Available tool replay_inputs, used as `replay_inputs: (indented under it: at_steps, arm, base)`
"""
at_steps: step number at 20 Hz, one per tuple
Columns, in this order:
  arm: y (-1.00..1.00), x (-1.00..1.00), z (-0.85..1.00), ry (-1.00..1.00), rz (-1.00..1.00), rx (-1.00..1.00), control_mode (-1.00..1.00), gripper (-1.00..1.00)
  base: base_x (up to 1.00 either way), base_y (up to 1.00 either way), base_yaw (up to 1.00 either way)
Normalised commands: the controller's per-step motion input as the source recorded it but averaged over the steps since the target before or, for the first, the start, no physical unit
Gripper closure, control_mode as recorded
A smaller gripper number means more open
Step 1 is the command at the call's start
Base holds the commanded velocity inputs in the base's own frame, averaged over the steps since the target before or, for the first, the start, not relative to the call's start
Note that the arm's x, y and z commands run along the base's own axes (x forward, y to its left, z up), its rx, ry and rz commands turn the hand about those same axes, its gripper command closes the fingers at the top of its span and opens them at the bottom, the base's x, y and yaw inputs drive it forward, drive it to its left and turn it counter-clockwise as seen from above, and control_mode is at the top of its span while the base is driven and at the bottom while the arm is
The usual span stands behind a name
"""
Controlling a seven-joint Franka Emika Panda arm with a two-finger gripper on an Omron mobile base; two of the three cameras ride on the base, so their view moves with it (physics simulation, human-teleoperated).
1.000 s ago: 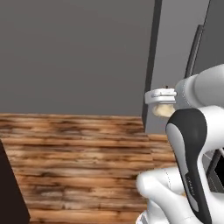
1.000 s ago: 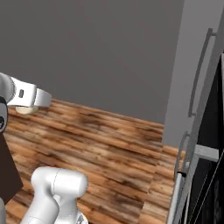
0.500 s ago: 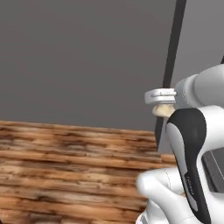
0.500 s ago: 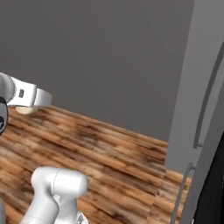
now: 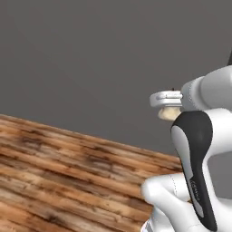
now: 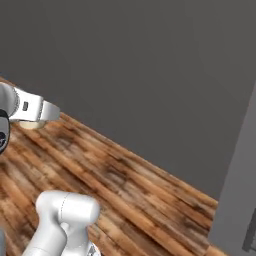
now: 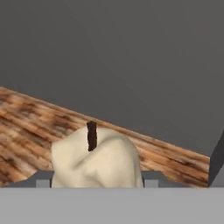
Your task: Get the candle and the wine from the cabinet and move them to the dining counter.
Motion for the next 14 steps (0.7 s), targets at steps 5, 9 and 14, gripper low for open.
replay_inputs:
  at_steps: [5, 9, 14]
  arm:
    - [0.00, 0.00, 0.00, 0.00, 0.00, 0.00, 1.00, 1.00]
    - [0.00, 0.00, 0.00, 0.00, 0.00, 0.00, 1.00, 1.00]
    - [0.00, 0.00, 0.00, 0.00, 0.00, 0.00, 1.00, 1.00]
  base:
    - [0.99, -0.13, 0.70]
    - [0.68, -0.09, 0.81]
    - [0.58, -0.13, 0.83]
